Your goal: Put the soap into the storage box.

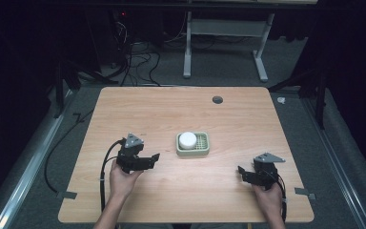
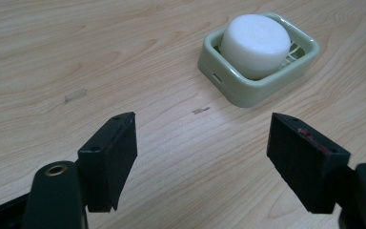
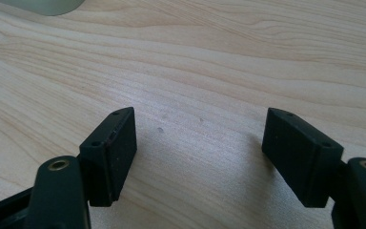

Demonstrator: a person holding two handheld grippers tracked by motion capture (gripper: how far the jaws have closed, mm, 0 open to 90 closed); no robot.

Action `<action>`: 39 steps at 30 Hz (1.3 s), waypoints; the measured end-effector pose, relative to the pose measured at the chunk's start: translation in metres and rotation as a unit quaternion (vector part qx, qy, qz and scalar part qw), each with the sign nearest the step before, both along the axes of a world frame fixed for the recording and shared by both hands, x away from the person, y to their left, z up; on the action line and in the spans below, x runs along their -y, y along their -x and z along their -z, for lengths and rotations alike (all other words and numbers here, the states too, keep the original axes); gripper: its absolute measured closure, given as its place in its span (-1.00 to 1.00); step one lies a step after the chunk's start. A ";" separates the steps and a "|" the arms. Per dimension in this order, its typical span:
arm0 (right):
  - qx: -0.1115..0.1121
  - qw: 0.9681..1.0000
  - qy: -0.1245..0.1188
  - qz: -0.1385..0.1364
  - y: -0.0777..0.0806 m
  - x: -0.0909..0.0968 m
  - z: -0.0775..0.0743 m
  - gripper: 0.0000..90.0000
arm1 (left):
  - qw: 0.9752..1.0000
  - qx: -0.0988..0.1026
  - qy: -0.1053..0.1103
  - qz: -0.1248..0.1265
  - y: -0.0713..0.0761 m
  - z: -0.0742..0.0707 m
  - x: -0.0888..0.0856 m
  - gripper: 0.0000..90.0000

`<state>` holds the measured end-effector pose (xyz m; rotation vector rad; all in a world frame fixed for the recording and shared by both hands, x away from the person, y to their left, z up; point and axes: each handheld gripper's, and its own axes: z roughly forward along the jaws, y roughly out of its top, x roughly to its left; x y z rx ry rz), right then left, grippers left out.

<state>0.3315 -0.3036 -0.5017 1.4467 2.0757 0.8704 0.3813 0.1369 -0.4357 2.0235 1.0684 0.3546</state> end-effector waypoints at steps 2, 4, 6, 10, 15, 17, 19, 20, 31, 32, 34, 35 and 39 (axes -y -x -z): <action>0.000 1.000 0.000 0.000 0.000 0.000 0.000 -0.37 | 1.000 -0.001 0.001 -0.001 0.001 0.000 -0.001 -0.42; 0.000 1.000 0.000 0.000 0.000 0.000 0.000 -0.37 | 1.000 -0.002 0.003 -0.004 0.002 0.001 -0.003 -0.42; 0.000 1.000 0.000 0.000 0.000 0.000 0.000 -0.37 | 1.000 -0.003 0.007 -0.005 0.003 0.003 -0.005 -0.42; 0.000 1.000 0.000 0.000 0.000 0.000 0.000 -0.37 | 1.000 -0.004 0.008 -0.010 0.006 0.004 -0.008 -0.43; 0.000 1.000 0.001 0.000 0.000 0.000 0.000 -0.37 | 1.000 -0.006 0.007 -0.014 0.009 0.008 -0.010 -0.43; 0.000 1.000 0.000 0.000 0.000 0.000 0.000 -0.37 | 1.000 -0.010 0.005 -0.017 0.011 0.012 -0.012 -0.43; 0.000 1.000 0.000 0.000 0.000 0.000 0.000 -0.37 | 1.000 -0.010 0.004 -0.017 0.011 0.013 -0.012 -0.43; 0.000 1.000 0.000 0.000 0.000 0.000 0.000 -0.37 | 1.000 -0.012 0.005 -0.019 0.012 0.014 -0.013 -0.43; 0.000 1.000 0.000 0.000 0.000 0.000 0.000 -0.37 | 0.999 -0.021 0.002 -0.030 0.017 0.026 -0.020 -0.43; 0.000 1.000 0.000 0.000 0.000 0.000 0.000 -0.37 | 0.999 -0.022 0.002 -0.032 0.018 0.028 -0.021 -0.43; 0.000 1.000 0.000 0.000 0.000 0.000 0.000 -0.37 | 0.999 -0.023 0.001 -0.032 0.018 0.029 -0.021 -0.43; 0.000 1.000 0.000 0.000 0.000 0.000 0.000 -0.37 | 0.999 -0.024 0.001 -0.035 0.019 0.031 -0.022 -0.43; 0.000 1.000 0.000 0.000 0.000 0.000 0.000 -0.37 | 0.999 -0.026 -0.004 -0.037 0.020 0.035 -0.022 -0.43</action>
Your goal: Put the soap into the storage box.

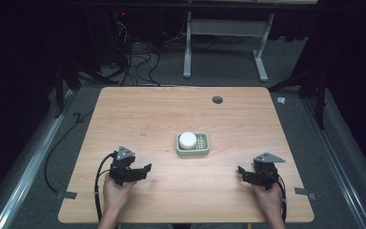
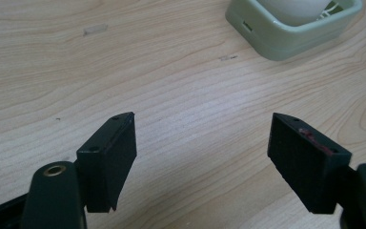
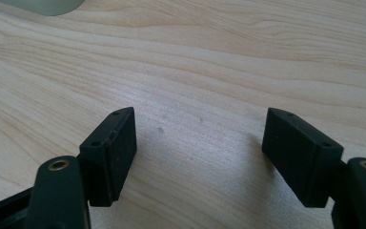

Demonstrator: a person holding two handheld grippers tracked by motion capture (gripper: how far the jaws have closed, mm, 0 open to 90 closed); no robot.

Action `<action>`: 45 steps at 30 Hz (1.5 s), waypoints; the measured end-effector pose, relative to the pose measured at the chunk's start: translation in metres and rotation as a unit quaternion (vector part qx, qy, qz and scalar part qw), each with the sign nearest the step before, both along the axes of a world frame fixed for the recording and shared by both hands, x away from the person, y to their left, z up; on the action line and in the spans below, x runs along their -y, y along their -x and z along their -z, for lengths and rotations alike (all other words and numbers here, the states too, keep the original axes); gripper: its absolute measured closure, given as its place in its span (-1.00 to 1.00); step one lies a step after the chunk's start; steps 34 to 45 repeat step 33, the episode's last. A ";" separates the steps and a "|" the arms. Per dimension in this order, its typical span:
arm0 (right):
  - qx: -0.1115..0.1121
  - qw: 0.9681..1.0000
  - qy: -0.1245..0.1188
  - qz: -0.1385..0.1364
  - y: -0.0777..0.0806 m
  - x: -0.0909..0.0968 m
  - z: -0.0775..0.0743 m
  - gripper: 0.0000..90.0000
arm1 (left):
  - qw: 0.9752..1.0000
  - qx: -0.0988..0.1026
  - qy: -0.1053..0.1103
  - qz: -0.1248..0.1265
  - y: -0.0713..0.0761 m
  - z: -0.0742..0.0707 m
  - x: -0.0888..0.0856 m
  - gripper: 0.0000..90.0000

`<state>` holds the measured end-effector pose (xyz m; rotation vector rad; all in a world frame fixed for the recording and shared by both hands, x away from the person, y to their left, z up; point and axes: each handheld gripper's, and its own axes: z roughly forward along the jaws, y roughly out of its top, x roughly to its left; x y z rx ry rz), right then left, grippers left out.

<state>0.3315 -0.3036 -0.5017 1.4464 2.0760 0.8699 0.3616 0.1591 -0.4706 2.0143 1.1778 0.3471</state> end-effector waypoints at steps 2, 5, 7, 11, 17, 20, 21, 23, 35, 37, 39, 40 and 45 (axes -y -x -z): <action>-0.001 1.000 0.000 0.001 0.000 0.000 0.000 -0.37 | 1.000 -0.001 -0.002 -0.001 0.001 0.002 0.000 -0.43; -0.001 1.000 -0.001 0.001 0.000 0.000 0.000 -0.37 | 1.000 -0.003 -0.005 -0.004 0.001 0.007 0.000 -0.43; -0.001 1.000 -0.001 0.001 0.000 0.000 0.000 -0.37 | 1.000 -0.003 -0.012 -0.004 0.002 0.010 0.000 -0.43; -0.001 1.000 0.000 0.001 0.000 0.000 0.000 -0.37 | 1.000 -0.003 -0.024 -0.006 0.002 0.018 0.001 -0.44; -0.001 1.000 -0.001 0.001 0.000 0.000 0.000 -0.38 | 0.999 0.005 -0.052 -0.014 0.005 0.031 0.005 -0.46; -0.001 1.000 -0.001 0.001 0.000 0.000 0.000 -0.37 | 0.998 0.018 -0.059 -0.018 0.007 0.033 0.006 -0.46; -0.001 1.000 -0.001 0.001 0.000 0.000 0.000 -0.37 | 0.998 0.025 -0.055 -0.019 0.008 0.034 0.006 -0.47; -0.001 1.000 0.000 0.001 0.000 0.000 0.000 -0.37 | 0.998 0.034 -0.051 -0.022 0.010 0.036 0.005 -0.48; 0.000 1.000 -0.001 0.002 0.000 0.000 0.000 -0.37 | 0.998 0.034 -0.051 -0.024 0.010 0.037 0.005 -0.49; 0.000 1.000 -0.001 0.002 0.000 0.000 0.000 -0.37 | 0.998 0.034 -0.051 -0.024 0.010 0.037 0.005 -0.49; 0.000 1.000 -0.001 0.002 0.000 0.000 0.000 -0.37 | 0.998 0.034 -0.051 -0.024 0.010 0.037 0.005 -0.49; 0.000 1.000 -0.001 0.002 0.000 0.000 0.000 -0.37 | 0.998 0.034 -0.051 -0.024 0.010 0.037 0.005 -0.49; 0.000 1.000 -0.001 0.002 0.000 0.000 0.000 -0.37 | 0.998 0.034 -0.051 -0.024 0.010 0.037 0.005 -0.49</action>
